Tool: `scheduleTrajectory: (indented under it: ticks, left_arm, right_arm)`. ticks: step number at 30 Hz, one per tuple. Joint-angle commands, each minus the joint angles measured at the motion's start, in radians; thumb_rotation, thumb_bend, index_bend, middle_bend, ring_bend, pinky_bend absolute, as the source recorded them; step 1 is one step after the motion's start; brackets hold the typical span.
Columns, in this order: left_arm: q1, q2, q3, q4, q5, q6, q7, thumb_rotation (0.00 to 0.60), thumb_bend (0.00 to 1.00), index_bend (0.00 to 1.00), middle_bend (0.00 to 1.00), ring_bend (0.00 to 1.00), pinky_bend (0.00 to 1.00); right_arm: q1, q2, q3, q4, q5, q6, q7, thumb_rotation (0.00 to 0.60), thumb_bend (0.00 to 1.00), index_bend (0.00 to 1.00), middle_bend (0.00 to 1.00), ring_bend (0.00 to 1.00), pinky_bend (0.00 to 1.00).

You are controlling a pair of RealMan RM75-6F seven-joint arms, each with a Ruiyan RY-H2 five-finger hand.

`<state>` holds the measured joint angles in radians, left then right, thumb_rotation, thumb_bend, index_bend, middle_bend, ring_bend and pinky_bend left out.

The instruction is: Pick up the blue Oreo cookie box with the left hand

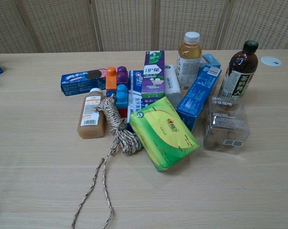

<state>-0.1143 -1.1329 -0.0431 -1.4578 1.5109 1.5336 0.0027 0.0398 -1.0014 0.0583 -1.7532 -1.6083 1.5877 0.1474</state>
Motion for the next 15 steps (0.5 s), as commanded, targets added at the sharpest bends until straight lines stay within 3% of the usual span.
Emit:
scheduleTrajectory:
  ticks: [1,9,15]
  left_arm:
    - [-0.001,-0.004,0.001,0.003,-0.001,-0.007,0.007,0.600,0.06,0.00,0.00,0.00,0.00]
    - [-0.008,-0.023,-0.002,0.002,-0.019,-0.040,0.020,0.600,0.06,0.01,0.00,0.00,0.00]
    - [-0.113,-0.067,-0.071,-0.023,-0.078,-0.165,0.097,0.600,0.06,0.02,0.00,0.00,0.00]
  right_arm:
    - [0.001,-0.001,0.000,0.000,0.000,-0.002,-0.003,0.600,0.00,0.00,0.00,0.00,0.00]
    - [-0.001,0.001,0.001,-0.001,0.003,0.000,0.008,0.600,0.00,0.00,0.00,0.00,0.00]
    - [-0.001,0.007,0.000,-0.004,0.000,0.002,0.017,0.600,0.00,0.00,0.00,0.00,0.00]
